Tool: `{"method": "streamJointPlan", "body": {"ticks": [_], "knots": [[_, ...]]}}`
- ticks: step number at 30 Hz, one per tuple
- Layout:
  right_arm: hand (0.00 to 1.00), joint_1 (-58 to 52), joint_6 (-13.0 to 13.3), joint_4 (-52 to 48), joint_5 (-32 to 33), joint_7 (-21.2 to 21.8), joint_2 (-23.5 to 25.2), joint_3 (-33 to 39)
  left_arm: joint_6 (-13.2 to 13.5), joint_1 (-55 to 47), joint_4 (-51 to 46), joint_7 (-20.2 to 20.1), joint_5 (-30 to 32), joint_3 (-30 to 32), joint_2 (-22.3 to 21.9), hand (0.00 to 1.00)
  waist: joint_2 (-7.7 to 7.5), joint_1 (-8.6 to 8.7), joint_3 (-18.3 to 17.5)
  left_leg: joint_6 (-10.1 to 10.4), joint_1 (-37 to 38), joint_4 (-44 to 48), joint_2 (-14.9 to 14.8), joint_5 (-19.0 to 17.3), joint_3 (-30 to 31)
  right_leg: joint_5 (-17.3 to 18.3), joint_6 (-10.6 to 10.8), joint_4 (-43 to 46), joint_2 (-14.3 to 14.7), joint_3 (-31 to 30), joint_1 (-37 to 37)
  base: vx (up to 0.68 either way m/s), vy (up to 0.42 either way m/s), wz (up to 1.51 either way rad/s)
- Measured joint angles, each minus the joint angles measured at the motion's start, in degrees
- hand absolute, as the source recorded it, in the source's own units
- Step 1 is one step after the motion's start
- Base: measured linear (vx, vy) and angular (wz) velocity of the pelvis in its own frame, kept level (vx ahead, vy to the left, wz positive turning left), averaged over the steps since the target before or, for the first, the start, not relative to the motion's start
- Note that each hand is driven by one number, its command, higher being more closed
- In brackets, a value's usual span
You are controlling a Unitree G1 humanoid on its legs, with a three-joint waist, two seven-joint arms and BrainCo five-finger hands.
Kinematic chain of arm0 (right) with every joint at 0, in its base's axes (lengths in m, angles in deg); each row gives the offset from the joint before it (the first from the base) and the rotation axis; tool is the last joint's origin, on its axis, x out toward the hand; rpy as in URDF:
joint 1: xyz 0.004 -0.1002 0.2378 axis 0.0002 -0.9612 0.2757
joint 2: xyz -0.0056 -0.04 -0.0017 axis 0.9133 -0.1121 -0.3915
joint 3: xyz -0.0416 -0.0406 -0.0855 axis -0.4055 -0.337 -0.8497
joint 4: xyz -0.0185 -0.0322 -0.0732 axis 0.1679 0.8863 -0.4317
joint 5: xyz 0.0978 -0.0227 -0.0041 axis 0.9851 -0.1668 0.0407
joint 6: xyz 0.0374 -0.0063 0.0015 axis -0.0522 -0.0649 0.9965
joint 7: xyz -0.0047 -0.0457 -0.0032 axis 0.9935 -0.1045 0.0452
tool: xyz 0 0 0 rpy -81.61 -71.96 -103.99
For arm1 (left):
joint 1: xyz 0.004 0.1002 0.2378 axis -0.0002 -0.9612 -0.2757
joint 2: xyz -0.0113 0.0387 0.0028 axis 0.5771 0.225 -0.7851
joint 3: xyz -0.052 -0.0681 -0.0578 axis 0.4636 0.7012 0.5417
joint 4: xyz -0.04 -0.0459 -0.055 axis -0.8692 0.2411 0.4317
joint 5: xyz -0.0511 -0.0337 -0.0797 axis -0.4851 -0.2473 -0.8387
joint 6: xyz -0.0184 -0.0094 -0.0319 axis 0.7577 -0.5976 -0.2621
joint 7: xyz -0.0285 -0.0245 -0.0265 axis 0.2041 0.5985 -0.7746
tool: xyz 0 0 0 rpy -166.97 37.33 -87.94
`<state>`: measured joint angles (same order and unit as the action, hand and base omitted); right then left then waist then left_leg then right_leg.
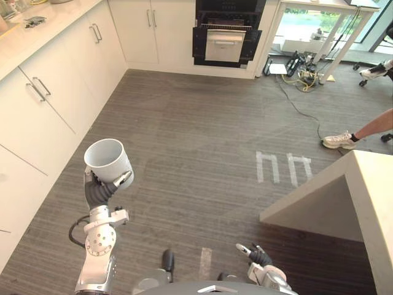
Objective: Walk over to the sink, pick up the cup, carry it to the dishwasher, place the cup inside the dishwasher, then close the dishwasher door
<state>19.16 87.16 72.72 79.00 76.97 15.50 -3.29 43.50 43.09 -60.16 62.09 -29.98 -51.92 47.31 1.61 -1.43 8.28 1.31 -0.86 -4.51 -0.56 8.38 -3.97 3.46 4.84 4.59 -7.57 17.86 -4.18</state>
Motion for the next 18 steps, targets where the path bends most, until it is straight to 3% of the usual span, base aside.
{"method": "streamJointPlan", "body": {"ticks": [5, 9, 11, 12, 14, 15, 16, 17, 18], "knots": [[0.0, -1.14, -2.6, 2.86, 2.73, 4.15, 0.1, 3.37, -0.11, 1.54, 0.0, -1.66, -2.62, -0.08, -0.02, 1.0, 0.06, 0.35, -0.04, -0.03, 0.3, -0.1, 0.03, 0.03, -0.09, -0.75, -0.28, -1.5, 0.66, -0.1, -1.08, 0.0, 0.0, -0.01], [0.0, -3.28, -7.05, 7.13, 5.81, 6.74, 0.46, 12.36, -1.42, 1.57, 0.16, -5.4, -6.1, -0.09, -0.49, 1.0, 0.31, 1.45, -0.11, -0.02, 1.42, -0.36, 0.41, -0.43, 0.04, 0.59, -0.51, -0.63, 0.4, 0.28, -1.52, -0.01, 0.0, 0.0], [0.0, -4.8, -8.75, 9.32, 5.6, 7.44, 0.45, 16.74, -1.76, 1.52, 0.18, -7.29, -7.16, -0.05, -1.64, 1.0, 0.06, 1.33, -0.32, -0.27, 1.2, -0.34, 0.91, -1.49, -0.93, 3.44, 0.16, 3.68, -1.31, 0.32, 0.05, -0.03, 0.022, 0.1], [0.0, -5.68, -9.75, 10.85, 5.53, 7.75, 0.55, 19.03, -1.96, 1.65, 0.19, -8.69, -7.63, -0.08, -2.26, 1.0, -0.84, 1.77, -0.96, -0.87, 0.63, 0.34, 1.51, -1.93, -3.54, 5.96, 0.45, 7.49, -3.44, 1.57, 2.0, 0.08, 0.062, 0.6], [0.0, -8.06, -9.97, 12.45, 5.55, 7.57, 0.62, 21.27, -2.18, 2.81, 0.16, -10.52, -7.63, -0.27, -2.37, 1.0, -1.68, 2.22, -0.87, -2.15, -1.58, 7.16, 2.75, -5.57, -5.9, 7.93, 1.14, 11.45, -6.75, 3.37, 2.03, 0.16, 0.082, 0.61], [0.0, -8.4, -9.61, 13.44, 5.56, 7.36, 0.42, 22.41, -2.44, 3.11, 0.15, -10.74, -7.51, -0.25, -2.42, 1.0, -2.06, 1.98, -0.4, -2.27, -1.72, 10.57, 3.2, -8.59, -6.3, 9.04, 0.04, 17.9, -8.54, 3.21, 2.44, 0.09, 0.097, 0.13], [0.0, -8.3, -8.66, 13.32, 5.55, 7.35, 0.41, 22.64, -3.3, 3.06, 0.51, -10.56, -7.52, -0.14, -2.56, 1.0, -2.07, 1.96, 0.21, -2.94, -1.56, 13.63, 3.54, -11.21, -6.08, 8.3, -4.49, 29.75, -10.84, 1.3, 6.68, 0.08, 0.108, 0.05], [0.0, -7.98, -7.34, 13.31, 5.56, 7.38, 0.49, 22.49, -3.89, 2.9, 0.61, -10.55, -7.54, -0.52, -2.47, 1.0, -1.71, 2.14, 0.28, -3.22, -0.8, 14.13, 3.39, -11.92, -5.61, 5.98, -7.28, 35.21, -11.1, -0.81, 9.01, 0.06, 0.127, 0.09], [0.0, -7.2, -4.65, 13.29, 5.55, 7.48, 0.8, 21.93, -4.12, 2.88, 0.57, -10.56, -7.56, -1.09, -2.09, 1.0, -0.86, 2.68, 0.83, -3.58, 1.27, 14.56, 2.55, -12.93, -4.7, 4.25, -7.34, 42.77, -10.32, -4.82, 13.35, 0.16, 0.109, 0.13]]}}
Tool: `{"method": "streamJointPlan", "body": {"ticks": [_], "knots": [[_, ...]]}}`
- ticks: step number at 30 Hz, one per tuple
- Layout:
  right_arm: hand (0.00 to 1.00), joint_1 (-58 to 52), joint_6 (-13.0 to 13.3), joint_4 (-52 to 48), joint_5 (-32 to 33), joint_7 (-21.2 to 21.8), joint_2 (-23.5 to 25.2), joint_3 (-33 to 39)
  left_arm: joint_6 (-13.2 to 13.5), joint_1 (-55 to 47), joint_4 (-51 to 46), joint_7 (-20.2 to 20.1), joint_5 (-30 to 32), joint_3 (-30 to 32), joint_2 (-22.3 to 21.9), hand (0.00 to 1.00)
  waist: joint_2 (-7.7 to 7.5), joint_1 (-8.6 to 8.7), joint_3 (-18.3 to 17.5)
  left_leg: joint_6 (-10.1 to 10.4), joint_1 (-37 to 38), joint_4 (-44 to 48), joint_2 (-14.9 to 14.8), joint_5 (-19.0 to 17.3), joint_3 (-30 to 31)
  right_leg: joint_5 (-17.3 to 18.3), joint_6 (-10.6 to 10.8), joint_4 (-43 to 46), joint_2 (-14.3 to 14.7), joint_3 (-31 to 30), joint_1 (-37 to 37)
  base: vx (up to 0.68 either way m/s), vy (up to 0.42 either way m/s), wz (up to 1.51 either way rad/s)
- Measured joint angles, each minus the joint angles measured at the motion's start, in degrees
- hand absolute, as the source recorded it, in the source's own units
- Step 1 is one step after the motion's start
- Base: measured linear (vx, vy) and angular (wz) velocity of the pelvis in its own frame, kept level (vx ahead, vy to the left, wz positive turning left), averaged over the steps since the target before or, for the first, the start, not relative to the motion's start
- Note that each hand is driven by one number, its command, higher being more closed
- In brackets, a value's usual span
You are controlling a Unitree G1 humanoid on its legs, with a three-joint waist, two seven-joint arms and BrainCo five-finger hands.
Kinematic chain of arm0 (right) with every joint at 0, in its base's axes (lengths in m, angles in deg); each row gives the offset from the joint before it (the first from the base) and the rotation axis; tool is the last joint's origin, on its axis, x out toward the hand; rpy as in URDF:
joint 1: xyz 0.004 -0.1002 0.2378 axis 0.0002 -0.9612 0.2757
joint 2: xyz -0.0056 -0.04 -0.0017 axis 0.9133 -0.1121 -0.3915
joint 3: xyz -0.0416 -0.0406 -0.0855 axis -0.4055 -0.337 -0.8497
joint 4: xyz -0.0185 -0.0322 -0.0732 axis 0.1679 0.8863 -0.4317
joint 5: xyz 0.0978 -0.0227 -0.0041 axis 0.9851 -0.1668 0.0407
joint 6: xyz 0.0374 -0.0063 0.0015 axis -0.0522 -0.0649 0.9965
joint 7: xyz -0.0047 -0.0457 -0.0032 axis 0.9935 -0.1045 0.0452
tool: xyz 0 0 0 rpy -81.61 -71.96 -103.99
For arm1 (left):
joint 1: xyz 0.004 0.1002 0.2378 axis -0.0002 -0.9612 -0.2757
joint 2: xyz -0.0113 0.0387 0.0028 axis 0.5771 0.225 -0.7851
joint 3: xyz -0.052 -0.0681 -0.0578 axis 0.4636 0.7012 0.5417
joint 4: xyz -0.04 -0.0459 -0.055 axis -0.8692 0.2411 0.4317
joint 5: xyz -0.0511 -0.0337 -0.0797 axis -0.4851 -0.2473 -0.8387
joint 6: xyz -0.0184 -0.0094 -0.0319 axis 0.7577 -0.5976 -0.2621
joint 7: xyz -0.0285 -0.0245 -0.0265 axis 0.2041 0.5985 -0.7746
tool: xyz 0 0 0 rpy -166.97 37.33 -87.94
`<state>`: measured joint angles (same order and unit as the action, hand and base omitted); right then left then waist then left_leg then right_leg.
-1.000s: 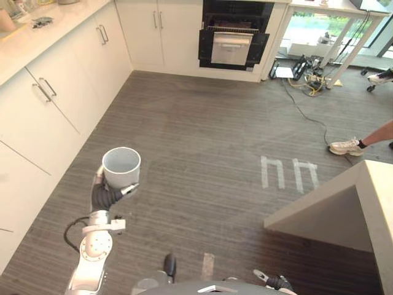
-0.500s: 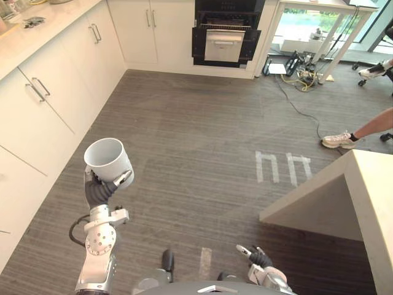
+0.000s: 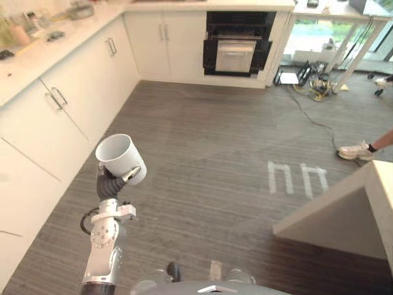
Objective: Walk over to the sink, pick up the cup, carry it to the dishwasher, place the cup inside the dishwasher, then close the dishwasher door
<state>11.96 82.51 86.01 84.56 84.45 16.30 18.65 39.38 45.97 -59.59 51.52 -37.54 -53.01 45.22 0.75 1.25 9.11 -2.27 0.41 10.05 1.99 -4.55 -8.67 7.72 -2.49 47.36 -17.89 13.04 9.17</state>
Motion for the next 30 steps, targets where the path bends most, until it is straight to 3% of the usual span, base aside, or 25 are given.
{"method": "streamJointPlan", "body": {"ticks": [1, 2, 4, 5, 6, 9, 10, 11, 12, 13, 14, 15, 16, 17, 18, 19, 20, 21, 22, 24, 25, 26, 28, 30], "knots": [[0.0, 1.11, 2.04, -0.29, 0.0, 0.05, 0.45, -0.92, 0.04, 0.27, -0.09, 0.0, -0.04, -0.01, 0.03, 1.0, 0.43, 0.41, 0.28, -0.17, 1.29, -0.04, -0.84, -0.57, 0.74, 4.03, 2.13, 0.25, 2.39, -1.04, 2.25, 0.17, 0.085, 0.14], [0.0, 1.51, 3.33, -0.89, 0.0, -0.04, 0.81, -2.06, 0.13, 0.52, -0.13, -0.02, -0.08, 0.03, 0.12, 1.0, 0.29, 0.48, 0.29, -0.18, 1.97, -0.19, -1.09, -0.8, 0.96, 4.88, 2.25, -1.37, 3.46, -1.19, 3.17, 0.18, 0.036, 0.11], [0.0, 2.16, 6.48, -5.05, -0.01, -0.21, 2.47, -4.91, 0.25, 1.45, -0.35, -0.34, -0.07, -0.65, 1.17, 1.0, -1.4, 0.48, 1.44, -0.21, 3.59, -0.18, -1.29, -1.7, 1.34, 4.59, 3.09, -10.31, 6.72, -1.22, 5.31, 0.22, -0.018, 0.17], [0.0, 2.1, 7.45, -11.49, -0.01, -0.25, 3.09, -8.33, 0.21, 2.75, -0.39, -1.18, 0.0, -3.24, 2.38, 1.0, -1.85, 0.93, 1.86, 0.16, 4.6, 0.24, -1.63, -3.37, 2.27, -1.75, 6.06, -29.24, 10.2, -2.03, 6.87, 0.3, -0.084, 0.41], [0.0, 2.01, 7.53, -12.82, 0.01, -0.25, 3.19, -9.19, 0.26, 3.9, -0.44, -1.45, 0.0, -4.17, 2.32, 1.0, -2.06, 1.1, 2.04, 0.21, 5.24, 1.04, -1.68, -4.58, 2.48, -4.5, 6.93, -35.94, 10.61, -2.56, 6.91, 0.37, -0.132, 0.51], [0.0, 1.21, 7.03, -13.49, -0.03, -0.43, 3.29, -12.95, 1.33, 4.72, -0.91, -1.52, -0.81, -4.04, 2.1, 1.0, -2.36, 1.28, 1.95, 2.02, 9.19, 4.73, -1.81, -10.87, 3.09, -6.3, 6.27, -35.95, 10.53, -3.2, 6.29, 0.38, -0.169, 0.31], [0.0, 0.95, 6.42, -13.56, 0.0, -0.7, 3.34, -13.24, 1.57, 4.72, -1.34, -1.59, -0.9, -4.02, 2.03, 1.0, -2.53, 1.34, 1.82, 2.53, 9.62, 5.59, -1.8, -12.25, 3.57, -5.81, 5.52, -34.59, 10.26, -3.26, 5.95, 0.49, -0.233, 0.38], [0.0, 0.86, 4.67, -13.8, 0.07, -1.23, 2.94, -12.74, 2.05, 4.74, -2.07, -2.48, -1.07, -4.01, 1.3, 1.0, -2.19, 1.35, 1.5, 3.41, 10.48, 7.06, -2.71, -14.77, 4.32, -7.69, 3.29, -30.77, 10.58, -3.39, 6.43, 0.41, -0.208, 0.41], [0.0, 0.23, 3.87, -14.35, 0.07, -1.37, 2.33, -12.42, 2.2, 4.69, -2.24, -3.1, -1.09, -4.06, 0.36, 1.0, -1.06, 1.57, 0.9, 4.22, 11.28, 7.19, -3.99, -16.26, 5.43, -7.56, 3.09, -26.95, 11.43, -3.15, 7.23, 0.62, -0.312, 0.65], [0.0, -1.57, 2.94, -14.67, 0.11, -1.5, 1.99, -12.23, 2.23, 4.54, -2.26, -3.74, -1.07, -4.41, -0.68, 1.0, 0.75, 2.31, -0.28, 4.93, 12.99, 6.07, -6.02, -17.73, 7.15, -6.33, 1.33, -22.77, 12.88, -2.06, 7.56, 0.51, -0.26, 0.65], [0.0, -2.13, 2.24, -14.65, 0.16, -1.53, 1.75, -12.1, 2.21, 4.33, -2.3, -3.94, -1.06, -4.8, -1.42, 1.0, 1.36, 2.46, -1.06, 5.51, 13.5, 7.54, -6.94, -18.04, 7.61, -3.73, 0.23, -20.96, 13.3, -0.78, 7.94, 0.7, -0.276, 0.62], [0.0, -2.49, 1.33, -14.07, 0.32, -1.57, 1.58, -10.59, 2.36, 4.3, -2.49, -4.38, -1.08, -5.87, -2.66, 1.0, 2.86, 2.56, -1.94, 5.86, 11.24, 18.97, -8.11, -18.06, 8.29, 0.59, -0.86, -17.4, 14.17, 0.36, 7.99, 0.76, -0.267, 0.39], [0.0, -3.13, 0.95, -13.28, 0.97, -1.52, 1.78, -9.32, 2.41, 3.97, -2.68, -5.22, -1.07, -6.56, -3.58, 1.0, 3.47, 2.64, -2.39, 7.94, 9.1, 28.38, -8.79, -13.82, 8.34, 4.61, -1.11, -14.81, 15.04, 1.27, 6.71, 0.78, -0.256, 0.36], [0.0, -3.74, 0.91, -13.0, 1.25, -1.46, 2.1, -7.97, 2.43, 3.85, -2.73, -5.68, -1.06, -6.84, -4.07, 1.0, 3.55, 2.88, -2.49, 9.87, 7.48, 32.4, -9.86, -11.3, 8.65, 6.05, -0.96, -14.4, 15.42, 2.04, 5.64, 0.51, -0.184, 0.3], [0.0, -4.31, 1.07, -12.41, 1.27, -1.46, 2.19, -6.03, 2.47, 3.56, -2.91, -6.12, -1.06, -6.93, -4.84, 1.0, 3.62, 2.92, -2.57, 11.39, 4.62, 39.45, -11.34, -4.97, 8.86, 7.73, -1.09, -14.53, 16.39, 2.11, 3.55, 0.48, -0.166, 0.15], [0.0, -5.06, 1.37, -10.66, 1.23, -1.47, 2.35, -5.28, 2.48, 2.92, -3.0, -6.3, -1.09, -6.74, -5.46, 1.0, 4.14, 2.25, -2.57, 9.96, -0.15, 49.93, -13.6, -0.03, 7.62, 9.29, -1.69, -15.94, 17.98, 2.02, 0.14, 0.67, -0.205, -0.1], [0.0, -5.68, 1.66, -10.34, 1.05, -1.44, 2.16, -4.79, 2.36, 2.02, -3.25, -6.82, -1.22, -6.01, -5.74, 1.0, 4.52, 1.64, -2.39, 6.54, -5.13, 58.86, -15.42, -1.92, 5.39, 10.56, -2.46, -18.42, 19.49, 1.51, -3.91, 0.55, -0.162, -0.23], [0.0, -5.8, 1.86, -10.02, 1.03, -1.39, 2.17, -4.39, 2.34, 1.55, -3.45, -7.15, -1.36, -5.49, -5.82, 1.0, 4.43, 1.42, -2.37, 4.99, -7.47, 61.09, -15.64, -2.98, 4.62, 10.91, -2.52, -19.89, 19.97, 1.04, -6.0, 0.54, -0.124, -0.43], [0.0, -5.61, 2.59, -8.73, 1.08, -1.31, 1.89, -4.34, 2.24, 0.84, -4.23, -7.19, -1.87, -4.69, -5.77, 1.0, 4.04, 0.69, -2.27, 3.19, -11.92, 61.08, -15.33, -5.42, 2.44, 10.12, -2.43, -23.48, 20.49, -0.33, -9.96, 0.52, -0.059, -0.66], [0.0, -4.45, 3.16, -8.44, 1.03, -1.19, 1.84, -4.28, 2.23, 0.82, -5.5, -7.23, -2.22, -3.64, -4.83, 1.0, 2.81, -1.17, -2.43, 2.63, -16.35, 48.91, -13.9, -8.59, -1.77, 9.44, -1.88, -28.14, 19.81, -3.27, -14.13, 0.61, -0.029, -0.91], [0.0, -3.08, 3.79, -8.48, 0.57, -1.18, 1.84, -4.76, 2.14, 0.88, -6.53, -7.28, -2.28, -3.37, -3.92, 1.0, 1.9, -1.65, -1.87, 2.6, -17.74, 35.86, -12.48, -8.94, -4.02, 9.37, -1.34, -30.41, 18.96, -5.88, -16.6, 0.43, 0.041, -0.92], [0.0, -1.8, 4.31, -8.96, 0.5, -1.19, 1.5, -6.64, 1.74, 0.89, -7.39, -7.43, -2.3, -3.2, -3.45, 1.0, 1.36, -1.75, -1.52, 2.76, -18.76, 26.65, -11.47, -7.84, -4.76, 9.64, -0.71, -31.65, 18.29, -7.49, -18.34, 0.66, 0.133, -1.07], [0.0, 0.42, 5.04, -9.03, 0.55, -1.22, 0.61, -9.38, 0.47, 1.02, -8.4, -8.23, -2.31, -3.56, -3.63, 1.0, 0.85, -2.34, -1.04, 5.17, -19.8, 7.47, -10.08, -2.03, -5.41, 11.32, 2.0, -32.18, 16.98, -10.64, -21.14, 0.55, 0.164, -0.87], [0.0, 1.15, 5.16, -8.5, 0.63, -1.39, -0.31, -8.99, 0.08, 1.26, -7.82, -8.56, -2.37, -3.15, -3.53, 1.0, 2.0, -2.43, -1.01, 6.5, -20.15, 2.7, -10.02, -0.69, -4.22, 14.3, 4.93, -32.23, 17.03, -12.98, -25.5, 0.49, 0.271, -0.71]]}}
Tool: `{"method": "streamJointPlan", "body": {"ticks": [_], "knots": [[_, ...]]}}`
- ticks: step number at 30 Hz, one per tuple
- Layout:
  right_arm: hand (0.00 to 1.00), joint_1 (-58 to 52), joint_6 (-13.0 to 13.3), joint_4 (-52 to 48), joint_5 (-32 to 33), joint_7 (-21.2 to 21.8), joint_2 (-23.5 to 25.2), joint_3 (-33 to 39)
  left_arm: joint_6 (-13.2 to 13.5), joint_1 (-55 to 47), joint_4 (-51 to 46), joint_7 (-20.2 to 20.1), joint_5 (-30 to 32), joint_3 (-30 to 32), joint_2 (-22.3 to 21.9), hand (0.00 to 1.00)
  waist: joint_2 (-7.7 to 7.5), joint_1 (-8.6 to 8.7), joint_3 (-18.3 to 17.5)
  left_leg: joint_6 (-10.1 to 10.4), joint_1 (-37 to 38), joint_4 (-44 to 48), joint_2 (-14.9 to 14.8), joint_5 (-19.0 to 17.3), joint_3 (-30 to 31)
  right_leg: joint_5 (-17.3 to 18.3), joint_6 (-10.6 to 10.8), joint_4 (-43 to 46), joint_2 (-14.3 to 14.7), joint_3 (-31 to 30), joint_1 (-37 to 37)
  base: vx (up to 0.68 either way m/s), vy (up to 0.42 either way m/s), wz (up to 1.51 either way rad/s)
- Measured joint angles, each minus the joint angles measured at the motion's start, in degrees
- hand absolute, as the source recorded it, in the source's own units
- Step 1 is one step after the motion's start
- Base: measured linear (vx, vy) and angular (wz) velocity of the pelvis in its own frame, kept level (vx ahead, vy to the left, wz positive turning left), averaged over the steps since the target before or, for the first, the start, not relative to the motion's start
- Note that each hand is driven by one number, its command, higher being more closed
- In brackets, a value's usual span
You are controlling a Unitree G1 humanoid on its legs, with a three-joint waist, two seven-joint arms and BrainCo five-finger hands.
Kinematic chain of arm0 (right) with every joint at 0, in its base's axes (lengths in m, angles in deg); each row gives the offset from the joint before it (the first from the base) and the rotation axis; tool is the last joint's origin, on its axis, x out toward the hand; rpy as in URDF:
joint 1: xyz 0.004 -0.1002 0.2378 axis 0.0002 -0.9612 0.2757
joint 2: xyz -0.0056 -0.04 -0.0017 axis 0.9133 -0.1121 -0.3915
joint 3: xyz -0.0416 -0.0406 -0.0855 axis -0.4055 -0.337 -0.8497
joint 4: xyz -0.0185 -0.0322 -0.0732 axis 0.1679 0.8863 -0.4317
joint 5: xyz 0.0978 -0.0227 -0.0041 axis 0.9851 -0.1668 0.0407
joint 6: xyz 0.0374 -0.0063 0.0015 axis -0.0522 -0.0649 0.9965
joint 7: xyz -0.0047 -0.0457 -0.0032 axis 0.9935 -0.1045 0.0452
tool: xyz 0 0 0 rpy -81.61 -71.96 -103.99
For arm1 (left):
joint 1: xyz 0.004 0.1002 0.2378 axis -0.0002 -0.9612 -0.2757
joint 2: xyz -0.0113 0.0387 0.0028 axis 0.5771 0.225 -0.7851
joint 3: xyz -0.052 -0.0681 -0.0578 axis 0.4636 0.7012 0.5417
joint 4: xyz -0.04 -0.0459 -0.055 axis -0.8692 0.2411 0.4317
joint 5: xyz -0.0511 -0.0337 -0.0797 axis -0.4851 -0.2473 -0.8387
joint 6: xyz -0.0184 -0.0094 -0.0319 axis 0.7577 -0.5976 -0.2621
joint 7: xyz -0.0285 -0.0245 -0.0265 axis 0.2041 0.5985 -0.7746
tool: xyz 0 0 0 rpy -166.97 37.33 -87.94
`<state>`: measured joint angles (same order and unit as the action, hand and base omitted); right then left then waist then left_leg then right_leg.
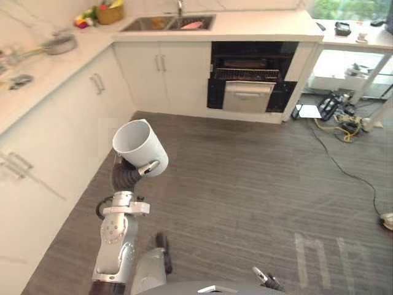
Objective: Walk over to the sink, pick up the cup, carry it to the dishwasher, place the cup inside the dishwasher, then close the dishwasher door
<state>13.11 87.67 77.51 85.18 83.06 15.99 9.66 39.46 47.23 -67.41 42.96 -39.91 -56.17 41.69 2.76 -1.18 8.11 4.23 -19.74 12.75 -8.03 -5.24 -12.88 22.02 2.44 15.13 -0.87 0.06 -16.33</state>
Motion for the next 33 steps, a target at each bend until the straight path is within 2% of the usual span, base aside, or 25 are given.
{"method": "streamJointPlan", "body": {"ticks": [1, 2, 3, 4, 6, 8, 9, 10, 11, 12, 14, 15, 17, 19, 20, 22, 23, 24, 25, 26, 27, 28, 29, 30, 33], "knots": [[0.0, 0.03, -0.13, 0.55, -0.01, -0.06, -0.16, -0.04, 0.09, 0.11, 0.52, -0.36, -0.14, 0.3, 0.13, 1.0, 0.52, -0.22, -0.21, -1.45, 0.11, 0.55, 0.35, 3.33, 2.08, 0.92, 0.83, 0.47, -0.03, -0.7, -1.19, 0.69, 0.452, -0.89], [0.0, 1.42, -0.59, 2.58, -0.01, -0.52, -0.04, 0.09, 0.06, 0.17, 1.28, -1.0, -0.48, 2.53, 0.94, 1.0, -0.74, -0.91, -0.59, -1.26, 0.56, 4.07, 2.04, 7.46, 2.72, 2.25, 1.1, 3.44, -2.37, -1.88, -1.55, 0.68, 0.48, -0.83], [0.0, 2.27, -1.09, 4.23, -0.02, -0.68, 0.15, 0.28, 0.02, 0.24, 1.41, -1.03, -0.54, 4.53, 1.11, 1.0, -2.72, -0.9, -0.95, -1.68, 0.72, 6.46, 4.54, 7.4, 3.06, 1.88, 1.39, 9.47, -5.29, -1.76, 0.7, 0.54, 0.385, -0.74], [0.0, 2.23, -1.56, 4.78, -0.08, -0.81, 0.25, 0.78, 0.02, 0.44, 1.4, -1.13, -0.68, 5.24, 1.15, 1.0, -3.58, -1.16, -1.33, -2.6, 0.72, 7.37, 5.58, 7.2, 2.72, 1.37, 2.01, 13.69, -6.91, -1.66, 2.4, 0.53, 0.381, -0.28], [0.0, 2.01, -2.61, 6.63, -0.53, -1.17, 0.54, 3.63, -0.02, 1.77, 1.09, -1.54, -0.93, 6.78, 1.31, 1.0, -6.44, -0.68, -0.96, -7.94, 2.02, 12.21, 10.45, 2.23, 0.6, -6.09, 6.23, 30.41, -13.37, -0.29, 8.32, 0.55, 0.371, 0.14], [0.0, 1.12, -2.64, 6.63, -0.53, -1.16, 0.69, 5.05, -0.04, 1.69, 0.94, -1.46, -0.9, 6.61, 1.59, 1.0, -6.16, -0.03, 0.24, -9.51, 6.79, 11.13, 13.26, -0.89, 0.35, -16.97, 5.55, 42.36, -17.03, 0.57, 12.93, 0.46, 0.272, 0.07], [0.0, 1.12, -2.58, 6.63, -0.54, -1.13, 0.76, 5.1, -0.07, 1.68, 0.94, -1.42, -0.83, 6.43, 1.68, 1.0, -5.4, 0.11, 0.8, -9.55, 9.03, 10.12, 13.48, -1.48, 0.48, -16.09, 4.65, 45.68, -17.15, 1.04, 14.6, 0.45, 0.282, -0.1], [0.0, 0.79, -1.95, 6.39, -0.51, -0.98, 1.17, 5.01, -0.02, 1.56, 0.93, -1.15, -0.41, 6.3, 1.69, 1.0, -3.83, 0.72, 1.42, -9.94, 13.53, 6.86, 13.58, -1.86, 1.0, -13.09, 1.96, 49.38, -16.37, 3.53, 18.2, 0.41, 0.269, -0.09], [0.0, 0.41, -0.71, 6.21, -0.02, -0.74, 2.0, 4.7, 0.42, 1.57, 0.89, -0.96, -0.41, 6.28, 1.84, 1.0, -2.76, 1.76, 1.68, -10.07, 17.69, 2.94, 13.56, -1.77, 2.29, -9.91, 0.44, 49.07, -14.2, 6.64, 21.95, 0.5, 0.308, -0.12], [0.0, -0.16, 0.36, 5.31, 0.05, -0.3, 2.92, 4.58, 1.14, 1.74, 0.76, -0.94, -0.4, 6.08, 2.25, 1.0, -1.57, 2.63, 1.66, -10.08, 21.14, -0.34, 13.5, -1.69, 3.75, -7.05, 0.0, 44.71, -10.83, 8.56, 25.76, 0.4, 0.235, -0.05], [0.0, -1.86, 0.95, 3.21, 0.08, 0.25, 3.93, 4.52, 2.08, 2.2, 0.73, -1.08, -0.32, 5.26, 2.74, 1.0, -1.58, 4.33, 1.82, -10.57, 24.66, -3.02, 13.45, -2.4, 5.3, -6.1, 0.16, 31.12, -6.85, 11.93, 30.09, 0.42, 0.14, 0.24], [0.0, -1.99, 0.98, 2.73, 0.05, 0.23, 4.38, 4.52, 2.26, 2.35, 0.74, -1.14, -0.26, 4.6, 2.82, 1.0, -1.67, 4.62, 2.0, -10.45, 25.63, -3.35, 13.48, -3.01, 5.46, -7.15, 0.24, 24.8, -5.86, 12.68, 31.12, 0.48, 0.074, 0.39], [0.0, -5.01, 0.83, 1.83, 0.04, 0.04, 5.84, 3.28, 2.45, 1.93, 0.75, -1.41, 0.67, 3.19, 3.04, 1.0, -3.31, 4.35, 2.04, -9.6, 29.95, -3.78, 13.9, -6.44, 5.78, -15.2, 0.69, 5.2, -3.09, 13.56, 32.66, 0.47, 0.016, 0.22], [0.0, -6.56, 0.68, 1.83, -0.21, 0.04, 5.88, 1.48, 2.49, 1.7, 0.74, -1.42, 0.68, 2.98, 3.3, 1.0, -3.93, 4.45, 1.71, -9.44, 33.03, -3.55, 14.54, -9.5, 7.09, -17.76, -0.72, 2.78, -3.14, 13.35, 33.08, 0.45, -0.024, 0.26], [0.0, -7.31, 0.41, 1.84, -0.22, 0.0, 5.96, 0.57, 2.77, 1.73, 0.58, -1.46, 0.68, 2.63, 3.27, 1.0, -4.3, 4.66, 0.67, -9.64, 34.12, -2.53, 14.95, -12.48, 8.42, -18.88, -2.62, 3.51, -3.74, 13.12, 34.01, 0.78, -0.091, 0.48], [0.0, -7.44, -0.17, 1.53, 0.05, -0.04, 5.71, 0.93, 3.4, 1.63, 0.57, -1.49, 0.67, 1.21, 2.73, 1.0, -2.47, 5.05, -0.86, -9.55, 34.83, 0.09, 13.43, -17.31, 10.26, -21.45, -6.43, 6.97, -3.46, 14.11, 34.57, 0.83, -0.11, 0.62], [0.0, -8.91, -0.55, -0.12, 1.46, -0.2, 4.3, 0.81, 3.59, 0.84, 0.7, -1.61, 0.66, -0.44, 1.31, 1.0, 0.35, 5.77, -2.81, -6.52, 33.34, 7.0, 10.77, -19.29, 10.68, -18.78, -7.11, 10.52, -2.69, 17.07, 34.22, 0.74, -0.091, 0.65], [0.0, -8.4, -0.52, -0.32, 1.98, -1.06, 4.08, 0.92, 3.65, 0.91, 0.68, -1.85, 0.68, -1.0, 1.04, 1.0, 0.19, 6.06, -2.7, -4.7, 31.0, 13.12, 10.23, -18.68, 9.63, -17.29, -7.48, 11.86, -3.0, 17.3, 34.04, 0.74, -0.1, 0.64], [0.0, -7.9, -0.48, -0.48, 2.51, -1.56, 3.5, 0.73, 3.63, 0.87, 0.71, -2.31, 0.69, -1.56, 0.21, 1.0, 0.38, 6.09, -2.39, -0.05, 26.72, 24.26, 8.74, -15.85, 8.18, -15.81, -7.28, 12.33, -3.17, 18.0, 32.3, 0.73, -0.1, 0.29], [0.0, -7.8, -0.32, -1.25, 2.73, -1.93, 3.42, 0.76, 3.64, 1.19, 0.68, -2.67, 0.79, -1.89, -0.94, 1.0, 0.92, 5.43, -1.36, 3.14, 21.62, 38.37, 5.71, -10.34, 7.81, -13.68, -6.98, 11.47, -2.35, 18.18, 27.99, 0.7, -0.09, 0.2], [0.0, -7.81, 0.12, -1.62, 2.87, -2.13, 3.7, 0.88, 3.62, 1.33, 0.7, -2.98, 0.79, -2.59, -1.22, 1.0, 1.01, 4.76, -0.61, 2.11, 18.12, 49.6, 1.64, -9.53, 6.29, -11.6, -6.76, 9.75, -1.38, 18.54, 22.07, 0.69, -0.074, 0.15], [0.0, -7.93, 0.3, -1.56, 2.91, -2.15, 3.58, 1.02, 3.62, 1.3, 0.7, -3.35, 0.78, -2.66, -1.2, 1.0, 1.01, 4.58, -0.48, 1.38, 16.48, 52.01, -0.07, -9.82, 5.73, -11.08, -6.57, 8.67, -1.26, 18.95, 19.56, 0.6, -0.064, 0.06], [0.0, -7.67, 1.16, -1.5, 3.28, -2.11, 3.32, 1.15, 3.65, 1.31, 0.71, -3.92, 0.74, -2.66, -0.69, 1.0, 0.26, 4.25, -0.51, -1.26, 13.97, 50.18, -2.81, -10.75, 3.35, -10.68, -6.39, 5.53, -1.31, 18.77, 15.88, 0.54, -0.038, -0.2], [0.0, -6.14, 1.97, -1.75, 4.54, -2.02, 2.7, 1.08, 3.67, 1.65, 0.63, -4.17, 0.64, -2.5, 0.32, 1.0, 0.02, 3.37, -0.71, -3.12, 11.96, 42.4, -3.66, -11.69, 1.05, -10.61, -5.63, 2.65, -2.2, 17.17, 13.54, 0.51, -0.012, -0.38], [0.0, -1.91, 2.81, -2.81, 5.36, -1.71, 1.36, 0.54, 3.61, 2.14, 0.43, -4.81, 0.56, -2.59, 0.79, 1.0, -0.25, 1.67, -0.58, -2.39, 8.81, 23.45, -2.4, -10.75, 1.17, -10.11, -3.59, 0.7, -4.69, 12.82, 11.51, 0.5, 0.106, -0.7]]}}
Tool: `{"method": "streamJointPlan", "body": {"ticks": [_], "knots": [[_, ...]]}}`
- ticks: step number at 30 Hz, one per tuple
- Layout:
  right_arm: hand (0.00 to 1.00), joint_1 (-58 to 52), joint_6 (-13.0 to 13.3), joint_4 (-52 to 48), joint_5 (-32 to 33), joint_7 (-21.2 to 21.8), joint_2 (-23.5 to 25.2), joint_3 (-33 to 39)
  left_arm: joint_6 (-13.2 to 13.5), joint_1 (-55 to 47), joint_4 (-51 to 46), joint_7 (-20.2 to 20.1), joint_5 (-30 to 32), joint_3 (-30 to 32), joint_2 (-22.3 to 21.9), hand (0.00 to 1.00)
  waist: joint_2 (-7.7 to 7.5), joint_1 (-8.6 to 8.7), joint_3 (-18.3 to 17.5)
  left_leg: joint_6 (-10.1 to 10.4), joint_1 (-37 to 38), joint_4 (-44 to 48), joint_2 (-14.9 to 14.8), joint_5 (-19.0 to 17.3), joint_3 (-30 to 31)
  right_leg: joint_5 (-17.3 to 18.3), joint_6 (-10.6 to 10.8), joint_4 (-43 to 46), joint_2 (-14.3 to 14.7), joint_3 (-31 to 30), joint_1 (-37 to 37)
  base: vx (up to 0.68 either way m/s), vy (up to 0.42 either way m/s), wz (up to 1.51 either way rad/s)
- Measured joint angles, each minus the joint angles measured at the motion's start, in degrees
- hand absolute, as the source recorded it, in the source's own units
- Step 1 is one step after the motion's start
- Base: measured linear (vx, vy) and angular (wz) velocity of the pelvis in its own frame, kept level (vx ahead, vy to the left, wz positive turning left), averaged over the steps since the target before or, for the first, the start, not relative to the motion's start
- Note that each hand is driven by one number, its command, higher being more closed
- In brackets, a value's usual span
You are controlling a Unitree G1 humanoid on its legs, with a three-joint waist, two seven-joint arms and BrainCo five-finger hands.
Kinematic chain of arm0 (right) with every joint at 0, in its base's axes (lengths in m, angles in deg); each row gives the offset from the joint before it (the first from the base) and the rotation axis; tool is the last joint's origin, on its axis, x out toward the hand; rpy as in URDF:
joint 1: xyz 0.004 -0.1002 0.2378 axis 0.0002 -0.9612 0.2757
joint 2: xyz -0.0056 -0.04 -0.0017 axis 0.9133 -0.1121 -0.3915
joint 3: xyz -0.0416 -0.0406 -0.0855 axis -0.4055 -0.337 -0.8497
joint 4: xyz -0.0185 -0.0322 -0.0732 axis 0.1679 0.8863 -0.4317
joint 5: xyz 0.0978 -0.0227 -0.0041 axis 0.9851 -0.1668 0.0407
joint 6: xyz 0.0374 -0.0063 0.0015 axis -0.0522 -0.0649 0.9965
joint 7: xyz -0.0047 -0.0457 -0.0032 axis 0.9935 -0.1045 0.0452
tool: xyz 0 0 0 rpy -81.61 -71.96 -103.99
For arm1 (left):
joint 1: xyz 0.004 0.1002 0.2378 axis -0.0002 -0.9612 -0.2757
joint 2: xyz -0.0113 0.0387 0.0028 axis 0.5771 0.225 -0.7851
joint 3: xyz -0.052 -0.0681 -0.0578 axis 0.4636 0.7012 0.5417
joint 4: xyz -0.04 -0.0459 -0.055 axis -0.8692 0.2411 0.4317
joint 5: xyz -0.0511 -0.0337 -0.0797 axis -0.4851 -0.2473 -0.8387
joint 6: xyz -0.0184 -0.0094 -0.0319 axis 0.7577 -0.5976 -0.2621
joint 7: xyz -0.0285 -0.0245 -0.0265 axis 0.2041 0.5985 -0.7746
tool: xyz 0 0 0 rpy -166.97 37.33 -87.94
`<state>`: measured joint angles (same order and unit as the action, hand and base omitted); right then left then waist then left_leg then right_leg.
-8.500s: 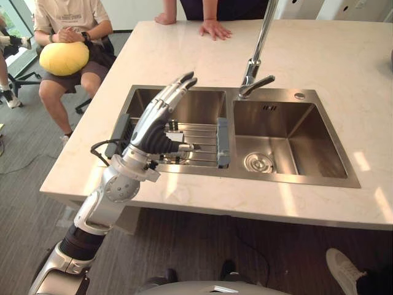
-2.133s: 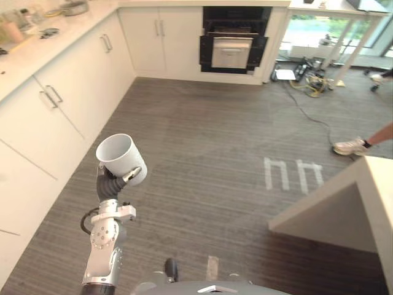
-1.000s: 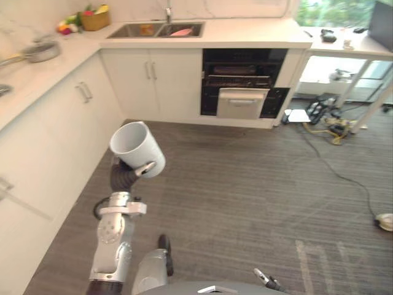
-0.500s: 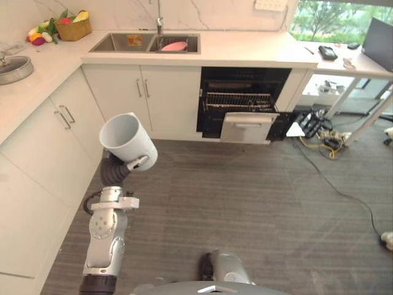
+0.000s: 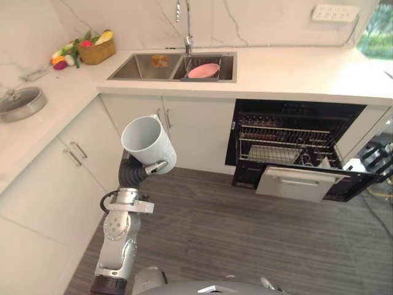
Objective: Walk over to the sink, pick up the cup, carry it to the dishwasher, place the cup inside the dishwasher, then close the dishwasher door
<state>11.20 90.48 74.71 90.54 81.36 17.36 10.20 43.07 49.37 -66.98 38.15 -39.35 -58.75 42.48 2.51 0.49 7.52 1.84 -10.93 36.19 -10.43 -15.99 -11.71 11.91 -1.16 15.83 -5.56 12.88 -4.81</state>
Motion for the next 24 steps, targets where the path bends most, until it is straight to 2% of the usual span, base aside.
{"method": "streamJointPlan", "body": {"ticks": [1, 2, 3, 4, 5, 6, 7, 8, 9, 10, 11, 12, 13, 15, 16, 17, 18, 19, 20, 21, 23, 24], "knots": [[0.0, 1.55, 0.35, 0.2, 1.09, 0.22, -0.38, -0.06, -0.22, -0.03, 0.03, -0.26, 0.03, -0.13, 0.05, 1.0, -0.06, -0.67, 0.05, 0.71, -0.31, -9.97, 1.47, 2.89, 3.03, 0.61, 1.05, -0.05, -1.12, -2.09, -0.71, 0.42, 0.202, -0.82], [0.0, 2.4, 0.76, 0.22, 1.93, 0.35, -1.08, 0.2, -0.47, 0.04, 0.14, -0.51, 0.02, 0.04, 0.35, 1.0, 0.02, -0.73, 0.02, 1.4, -0.03, -16.83, 2.59, 6.59, 5.58, 1.97, 3.09, 0.01, -1.92, -3.91, -1.69, 0.42, 0.202, -0.8], [0.0, 2.7, 0.73, 0.33, 2.14, 0.32, -1.3, 0.17, -0.54, 0.02, 0.26, -0.66, 0.01, 0.2, 0.41, 1.0, 0.17, -0.72, -0.03, 1.35, 0.15, -19.32, 3.01, 8.76, 5.98, 2.88, 4.16, 0.37, -2.23, -4.78, -2.25, 0.32, 0.22, -0.76], [0.0, 2.66, 0.7, 0.39, 2.88, 0.06, -1.85, 0.14, -0.55, 0.0, 0.46, -1.32, -0.01, 0.22, 0.36, 1.0, 1.29, -0.79, -0.55, 0.6, 0.25, -21.79, 3.24, 13.25, 5.89, 4.89, 5.8, 1.3, -2.19, -6.69, -2.95, 0.38, 0.397, -0.83], [0.0, 2.65, 0.61, 0.54, 3.2, -0.45, -2.88, 0.17, -0.47, -0.02, 0.53, -1.77, -0.02, 0.25, 0.52, 1.0, 2.18, -0.96, -0.98, 1.07, 0.31, -21.21, 3.62, 17.99, 7.15, 7.14, 7.16, 2.92, -1.77, -8.54, -2.94, 0.46, 0.472, -0.95], [0.0, 3.2, 0.4, 1.62, 3.32, -0.74, -2.03, 0.28, -0.47, -0.04, 1.43, -2.16, -0.04, 0.58, 1.66, 1.0, 0.11, -0.82, -1.13, 1.62, 0.58, -18.03, 5.12, 15.84, 5.68, 8.95, 8.14, 4.79, -3.76, -10.68, -3.24, 0.38, 0.413, -0.66], [0.0, 2.72, -0.54, 2.5, 3.31, -0.72, -0.93, 0.29, -0.62, 0.0, 2.7, -2.8, -0.03, 0.55, 2.86, 1.0, -3.03, 0.46, -2.2, 0.82, 1.52, -17.65, 7.85, 13.26, 4.51, 9.41, 8.0, 6.88, -7.21, -10.86, -3.25, 0.29, 0.251, -0.35], [0.0, 2.66, -1.36, 3.09, 3.29, -0.75, -0.27, 0.7, -0.66, 0.11, 3.03, -3.05, -0.03, 0.58, 3.54, 1.0, -4.46, 1.01, -2.04, 0.1, 2.31, -17.65, 9.02, 12.08, 3.58, 8.71, 7.28, 10.31, -8.85, -10.85, -1.8, 0.4, 0.359, -0.23], [0.0, 2.35, -1.99, 3.21, 3.14, -0.74, 0.93, 2.48, -0.68, 0.12, 3.19, -3.37, -0.01, 0.59, 3.76, 1.0, -5.16, 1.32, -1.49, -0.73, 4.08, -18.5, 9.66, 11.04, 2.27, 6.14, 6.33, 17.0, -10.34, -10.46, 1.2, 0.39, 0.343, -0.39], [0.0, 2.08, -2.13, 4.06, 2.96, -0.71, 1.39, 3.2, -0.71, 0.04, 3.55, -3.64, 0.0, 0.71, 3.71, 1.0, -4.35, 1.15, -0.82, -1.2, 6.22, -19.92, 9.67, 10.52, 1.29, 3.47, 5.81, 22.12, -11.19, -10.1, 3.78, 0.3, 0.287, -0.56], [0.0, 1.97, -2.63, 5.31, 2.44, -0.59, 1.45, 3.56, -0.74, -0.18, 3.65, -3.68, 0.05, 1.16, 3.64, 1.0, -4.01, 1.17, -0.6, -1.57, 8.86, -21.62, 9.3, 10.58, 0.0, 3.65, 5.49, 25.65, -11.37, -9.26, 5.45, 0.21, 0.19, -0.69], [0.0, 1.52, -3.08, 5.91, 1.28, -0.37, 1.54, 3.94, -0.73, -0.33, 3.65, -3.68, 0.06, 2.22, 3.73, 1.0, -2.91, 1.53, -0.5, -1.49, 12.33, -23.85, 8.35, 10.42, -1.78, 4.53, 4.89, 26.9, -11.04, -5.34, 6.75, 0.25, 0.194, -0.66], [0.0, 1.41, -3.06, 6.12, 1.09, -0.32, 1.53, 3.95, -0.72, -0.24, 3.63, -3.56, 0.06, 2.77, 3.8, 1.0, -2.39, 1.59, -0.71, -1.28, 13.21, -24.96, 7.8, 10.31, -2.77, 5.03, 4.7, 26.1, -10.65, -3.03, 7.53, 0.3, 0.218, -0.79], [0.0, 2.45, -2.93, 6.97, 0.81, -0.09, 1.63, 3.89, -0.6, 0.25, 2.91, -2.55, 0.03, 4.77, 4.53, 1.0, -0.52, 1.66, -1.32, -0.61, 15.37, -27.96, 5.68, 10.2, -6.86, 5.54, 4.26, 15.56, -6.4, 3.46, 12.53, 0.25, 0.11, -0.88], [0.0, 2.95, -2.93, 6.97, 0.79, -0.07, 1.64, 3.9, -0.61, 0.43, 2.77, -2.37, 0.04, 4.82, 4.96, 1.0, -0.14, 1.8, -1.13, -0.29, 15.59, -28.53, 5.22, 10.37, -7.69, 4.71, 3.87, 12.12, -5.05, 4.06, 13.89, 0.22, -0.001, -0.73], [0.0, 3.69, -2.87, 6.92, 0.76, -0.11, 1.51, 3.91, -0.79, 0.68, 2.76, -2.23, 0.07, 4.84, 5.62, 1.0, -0.35, 2.33, -0.63, -0.01, 16.1, -29.01, 4.79, 10.45, -8.7, 0.24, 3.56, 5.22, -2.98, 4.59, 15.48, 0.29, -0.045, -0.47], [0.0, 3.77, -2.8, 6.91, 0.72, -0.19, 1.56, 3.95, -1.18, 0.6, 2.77, -2.06, 0.11, 4.68, 6.6, 1.0, -1.08, 2.97, -0.28, 0.58, 16.99, -29.34, 5.56, 10.18, -8.68, -9.49, 2.54, -1.6, -2.02, 4.87, 15.53, 0.29, -0.064, -0.3], [0.0, 3.24, -2.77, 6.95, 0.66, -0.2, 1.4, 3.96, -1.39, 0.64, 2.9, -2.05, 0.14, 4.54, 6.52, 1.0, -1.71, 3.32, -0.18, 1.17, 17.81, -29.36, 6.1, 9.8, -8.42, -13.56, 0.05, -2.56, -2.01, 4.63, 15.05, 0.25, -0.069, -0.27], [0.0, 3.44, -2.68, 6.96, 0.08, -0.29, 0.86, 4.08, -1.89, 0.23, 2.94, -1.8, 0.15, 4.45, 5.45, 1.0, -0.19, 3.3, 0.43, 1.86, 18.9, -29.66, 5.14, 9.07, -8.18, -13.8, 0.38, -2.37, -0.75, 4.69, 14.09, 0.21, -0.086, -0.48], [0.0, 4.02, -2.48, 6.95, -1.24, -0.3, -0.16, 4.08, -1.87, -0.17, 2.45, -1.62, 0.12, 4.67, 5.27, 1.0, 0.72, 2.8, 0.66, 2.16, 19.3, -29.79, 4.37, 8.38, -6.78, -13.08, -0.24, -2.81, 0.59, 3.63, 14.28, 0.17, -0.079, -0.56], [0.0, 4.44, -2.33, 6.91, -1.55, -0.28, -0.32, 4.12, -1.87, 0.17, 2.46, -1.72, 0.13, 4.4, 5.14, 1.0, 1.68, 3.05, 0.89, 2.99, 20.0, -30.75, 3.63, 7.47, -5.21, -11.7, -0.54, -1.86, 1.64, 3.61, 14.46, 0.11, -0.063, -0.26], [0.0, 4.44, -2.19, 6.91, -1.56, -0.27, -0.34, 4.11, -1.86, 0.33, 2.44, -1.71, 0.14, 4.36, 5.07, 1.0, 1.61, 3.02, 0.91, 3.14, 19.98, -30.74, 3.54, 7.24, -5.09, -10.39, -0.25, -0.89, 1.63, 3.65, 14.81, 0.03, -0.053, 0.0]]}}
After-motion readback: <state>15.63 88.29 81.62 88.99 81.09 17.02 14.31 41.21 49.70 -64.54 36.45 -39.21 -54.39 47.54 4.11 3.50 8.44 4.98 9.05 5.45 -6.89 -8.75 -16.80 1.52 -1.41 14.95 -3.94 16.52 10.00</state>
